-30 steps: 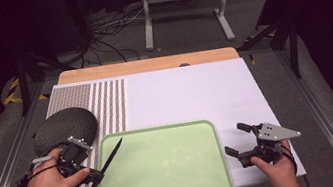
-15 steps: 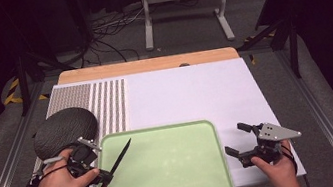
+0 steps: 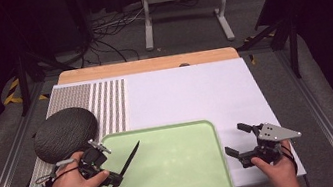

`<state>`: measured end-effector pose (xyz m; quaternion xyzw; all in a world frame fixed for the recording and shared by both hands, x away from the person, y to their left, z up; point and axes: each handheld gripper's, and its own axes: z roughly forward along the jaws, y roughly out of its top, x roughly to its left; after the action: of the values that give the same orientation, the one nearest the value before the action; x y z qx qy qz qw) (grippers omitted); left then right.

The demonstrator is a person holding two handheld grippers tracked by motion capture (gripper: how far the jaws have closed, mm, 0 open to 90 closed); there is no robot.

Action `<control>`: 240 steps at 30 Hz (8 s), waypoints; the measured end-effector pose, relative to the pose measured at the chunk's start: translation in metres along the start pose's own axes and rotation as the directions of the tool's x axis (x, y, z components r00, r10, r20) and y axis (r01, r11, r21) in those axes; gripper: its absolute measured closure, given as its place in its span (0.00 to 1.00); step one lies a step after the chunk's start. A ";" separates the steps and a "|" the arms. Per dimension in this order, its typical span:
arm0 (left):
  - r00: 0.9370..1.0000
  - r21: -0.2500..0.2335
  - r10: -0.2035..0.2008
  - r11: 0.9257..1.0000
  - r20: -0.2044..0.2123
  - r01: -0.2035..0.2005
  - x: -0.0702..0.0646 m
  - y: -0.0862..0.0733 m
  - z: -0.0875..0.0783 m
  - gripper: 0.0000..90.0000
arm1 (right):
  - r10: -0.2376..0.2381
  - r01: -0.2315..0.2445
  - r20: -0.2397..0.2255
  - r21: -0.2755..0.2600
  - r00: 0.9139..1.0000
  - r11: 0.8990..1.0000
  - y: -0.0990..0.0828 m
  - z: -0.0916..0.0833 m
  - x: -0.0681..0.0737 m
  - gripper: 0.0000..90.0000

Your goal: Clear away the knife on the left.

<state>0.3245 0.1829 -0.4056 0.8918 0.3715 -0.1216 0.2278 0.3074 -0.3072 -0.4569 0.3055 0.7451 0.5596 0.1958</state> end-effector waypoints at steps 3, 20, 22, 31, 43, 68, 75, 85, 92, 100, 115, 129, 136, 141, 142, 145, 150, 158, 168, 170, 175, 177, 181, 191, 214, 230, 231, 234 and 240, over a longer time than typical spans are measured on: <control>1.000 0.001 0.001 1.000 0.004 -0.001 -0.001 0.002 0.002 0.86 | 0.002 -0.002 0.001 -0.002 1.000 1.000 0.000 -0.001 0.000 0.03; 0.998 0.011 -0.057 0.998 0.041 0.056 0.006 -0.001 0.016 0.87 | 0.003 -0.003 -0.023 0.009 1.000 1.000 -0.002 0.001 -0.001 0.02; 0.997 0.016 -0.057 0.998 0.042 0.057 0.006 -0.001 0.018 0.87 | 0.005 -0.004 -0.021 0.009 1.000 1.000 -0.002 0.001 -0.001 0.02; 0.995 0.027 -0.088 0.996 0.045 0.087 0.010 0.000 0.027 0.86 | 0.008 -0.008 -0.026 0.013 1.000 1.000 -0.002 0.000 -0.001 0.02; 0.994 0.052 -0.105 0.993 0.021 0.104 0.012 -0.001 0.032 0.86 | 0.003 -0.002 -0.034 0.012 0.999 1.000 -0.002 0.001 -0.001 0.02; 0.994 0.078 -0.105 0.991 0.003 0.104 0.014 0.000 0.037 0.86 | 0.000 0.001 -0.038 0.015 0.999 1.000 -0.001 0.001 0.000 0.02; 0.998 0.066 -0.068 0.995 0.006 0.068 0.011 0.001 0.035 0.63 | -0.001 0.001 -0.039 0.016 0.999 1.000 -0.001 0.001 0.000 0.02; 0.986 -0.055 0.102 0.992 -0.128 -0.110 -0.004 0.001 0.025 0.22 | 0.002 -0.001 -0.038 0.018 0.999 1.000 -0.001 0.001 0.000 0.02; 0.944 -0.088 0.303 0.945 -0.128 -0.315 -0.011 0.003 0.029 0.35 | 0.000 0.001 -0.041 0.020 0.999 1.000 -0.002 0.001 0.000 0.02; 0.900 -0.043 0.433 0.899 -0.059 -0.435 -0.013 0.003 0.032 0.81 | -0.001 0.001 -0.041 0.022 0.999 1.000 -0.002 0.002 0.000 0.02; 0.878 0.081 0.477 0.877 -0.041 -0.473 -0.012 0.005 0.047 1.00 | -0.003 0.004 -0.044 0.027 0.999 1.000 -0.002 0.002 0.000 0.02; 0.893 0.063 0.447 0.894 -0.047 -0.444 -0.002 0.002 0.044 1.00 | -0.005 0.006 -0.045 0.025 0.999 1.000 -0.002 0.001 -0.001 0.02; 0.906 0.052 0.421 0.907 -0.053 -0.418 0.005 -0.001 0.040 1.00 | -0.004 0.005 -0.043 0.025 0.999 1.000 -0.002 0.001 -0.001 0.02; 0.917 0.047 0.393 0.919 -0.064 -0.390 0.009 -0.002 0.038 1.00 | -0.003 0.004 -0.044 0.026 0.999 1.000 -0.002 0.001 -0.001 0.02; 0.918 0.049 0.391 0.920 -0.068 -0.388 0.010 -0.002 0.038 1.00 | -0.003 0.004 -0.044 0.026 0.999 1.000 -0.002 0.001 -0.001 0.02; 0.921 0.049 0.382 0.924 -0.071 -0.379 0.012 -0.003 0.037 1.00 | -0.005 0.006 -0.044 0.026 0.999 1.000 -0.002 0.001 -0.001 0.02; 0.927 0.043 0.366 0.931 -0.079 -0.363 0.016 -0.005 0.034 1.00 | -0.004 0.005 -0.043 0.026 0.999 1.000 -0.002 0.001 -0.001 0.02; 0.935 0.041 0.344 0.939 -0.092 -0.341 0.021 -0.008 0.031 1.00 | -0.003 0.004 -0.043 0.025 0.999 1.000 -0.002 0.000 -0.001 0.02; 0.941 0.037 0.320 0.947 -0.106 -0.318 0.026 -0.010 0.028 1.00 | -0.003 0.004 -0.041 0.026 0.999 1.000 -0.002 0.000 -0.001 0.02; 0.943 0.035 0.315 0.949 -0.105 -0.313 0.026 -0.011 0.028 1.00 | -0.002 0.003 -0.044 0.024 0.999 1.000 -0.002 0.000 -0.001 0.02; 0.947 0.035 0.301 0.953 -0.112 -0.299 0.029 -0.012 0.026 1.00 | -0.004 0.005 -0.042 0.024 0.999 1.000 -0.002 0.000 -0.001 0.02; 0.949 0.032 0.294 0.956 -0.115 -0.292 0.030 -0.013 0.025 1.00 | -0.003 0.004 -0.043 0.026 0.999 1.000 -0.002 0.000 -0.001 0.02; 0.953 0.031 0.281 0.960 -0.112 -0.279 0.032 -0.015 0.024 0.99 | -0.002 0.003 -0.041 0.026 0.999 1.000 -0.002 0.000 -0.001 0.02; 0.958 0.036 0.258 0.966 -0.121 -0.256 0.036 -0.017 0.022 0.99 | -0.001 0.002 -0.044 0.028 0.999 1.000 -0.002 0.001 -0.001 0.02; 0.973 -0.097 0.175 0.977 -0.150 -0.191 0.024 -0.016 0.009 0.35 | 0.002 -0.001 -0.045 0.028 0.999 1.000 -0.002 0.002 -0.001 0.02; 0.949 -0.330 0.226 0.898 -0.221 -0.291 0.028 -0.039 -0.015 0.12 | 0.002 -0.001 -0.040 0.025 0.999 1.000 -0.002 0.000 -0.001 0.02; 0.946 -0.341 0.231 0.891 -0.226 -0.299 0.028 -0.041 -0.016 0.12 | 0.002 -0.001 -0.041 0.025 0.999 1.000 -0.002 0.001 -0.001 0.02; 0.941 -0.388 0.234 0.866 -0.243 -0.315 0.029 -0.046 -0.021 0.12 | 0.002 -0.001 -0.041 0.025 0.999 1.000 -0.003 0.001 -0.001 0.02; 0.936 -0.462 0.235 0.821 -0.260 -0.335 0.034 -0.059 -0.025 0.09 | 0.003 -0.002 -0.041 0.025 0.999 1.000 -0.003 0.001 -0.001 0.02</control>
<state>0.3072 0.2522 -0.4158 0.8552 0.2721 0.1007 0.4295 0.3080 -0.3079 -0.4597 0.2973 0.7556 0.5565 0.1761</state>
